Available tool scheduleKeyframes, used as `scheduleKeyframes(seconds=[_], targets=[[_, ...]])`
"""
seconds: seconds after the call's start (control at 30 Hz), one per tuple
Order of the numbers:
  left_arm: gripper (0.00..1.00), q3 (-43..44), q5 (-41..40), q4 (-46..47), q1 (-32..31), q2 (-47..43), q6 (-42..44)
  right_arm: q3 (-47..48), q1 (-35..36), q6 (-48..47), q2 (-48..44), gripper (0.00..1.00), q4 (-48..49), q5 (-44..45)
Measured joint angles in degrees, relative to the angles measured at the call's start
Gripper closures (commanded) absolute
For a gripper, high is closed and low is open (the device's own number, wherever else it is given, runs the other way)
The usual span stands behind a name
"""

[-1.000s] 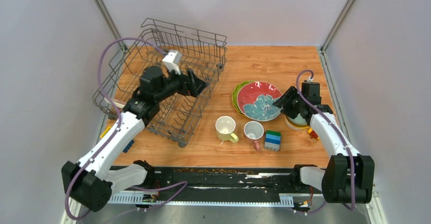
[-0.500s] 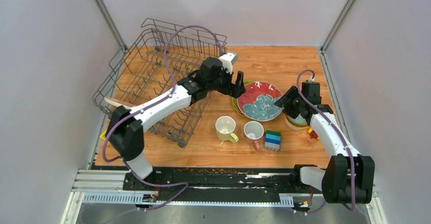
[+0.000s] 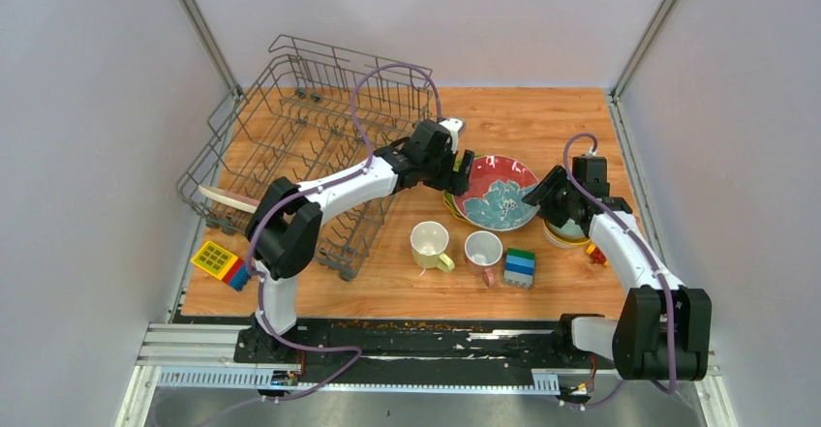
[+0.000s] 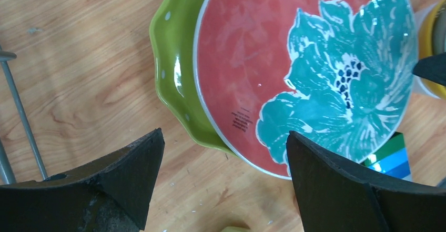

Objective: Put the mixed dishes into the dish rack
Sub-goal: Pick up the plate at the center of the board.

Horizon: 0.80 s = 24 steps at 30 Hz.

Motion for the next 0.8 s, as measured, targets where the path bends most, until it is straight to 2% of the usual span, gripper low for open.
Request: scheduleKeyframes(seconds=[0.13,0.4,0.8], targets=[[0.1,0.9,-0.9,-0.6,-0.1,2.0,-0.5,0.0,0.0,0.0,0.9,0.49,0.0,0.4],[0.21,2.8,-0.7,-0.9,-0.3,6.0,-1.2,0.0,0.0,0.0,1.6,0.5,0.4,0.4],[0.34,2.8,-1.1,-0.9,-0.7,6.5,-2.1,-1.8,0.0,0.0,2.5,0.55,3.9,-1.0]])
